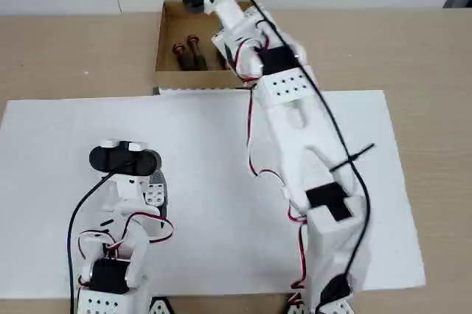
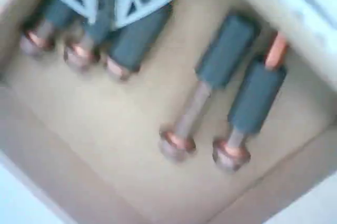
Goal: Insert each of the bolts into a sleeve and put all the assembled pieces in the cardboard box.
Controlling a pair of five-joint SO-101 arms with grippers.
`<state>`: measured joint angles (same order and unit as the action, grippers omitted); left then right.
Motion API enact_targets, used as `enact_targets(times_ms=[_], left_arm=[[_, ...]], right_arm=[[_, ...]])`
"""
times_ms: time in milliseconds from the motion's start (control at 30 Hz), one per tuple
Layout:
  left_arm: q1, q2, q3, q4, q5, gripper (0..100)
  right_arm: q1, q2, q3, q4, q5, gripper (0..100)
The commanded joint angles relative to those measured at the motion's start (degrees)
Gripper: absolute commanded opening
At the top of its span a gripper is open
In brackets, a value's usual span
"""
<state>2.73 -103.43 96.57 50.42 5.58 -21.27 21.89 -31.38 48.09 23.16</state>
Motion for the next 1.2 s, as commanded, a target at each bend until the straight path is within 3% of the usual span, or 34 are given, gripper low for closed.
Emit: enact_targets(times_ms=[0, 500, 700, 833, 1000, 1167], left_arm=[[-0.18, -0.53, -0.22, 0.00, -0.35, 1], [-0.18, -0.53, -0.22, 0.00, -0.35, 1], [-0.18, -0.53, -0.22, 0.00, -0.35, 1], [-0.18, -0.53, -0.22, 0.00, -0.35, 1], [-0.18, -0.53, -0.22, 0.00, -0.35, 1], [-0.18, -0.53, -0.22, 0.00, -0.35, 1]], right_arm=[[1.63, -8.04, -2.90, 6.02, -2.55, 0.2], [6.46, -26.24, -2.90, 32.84, -8.09, 0.2], [12.18, -32.04, -2.90, 41.10, -8.35, 0.2], [15.08, -35.82, -2.55, 46.99, -14.07, 0.2], [18.24, -42.24, 3.69, 47.60, -16.18, 0.2], [20.00, -52.88, 20.75, 45.93, -16.26, 0.2]])
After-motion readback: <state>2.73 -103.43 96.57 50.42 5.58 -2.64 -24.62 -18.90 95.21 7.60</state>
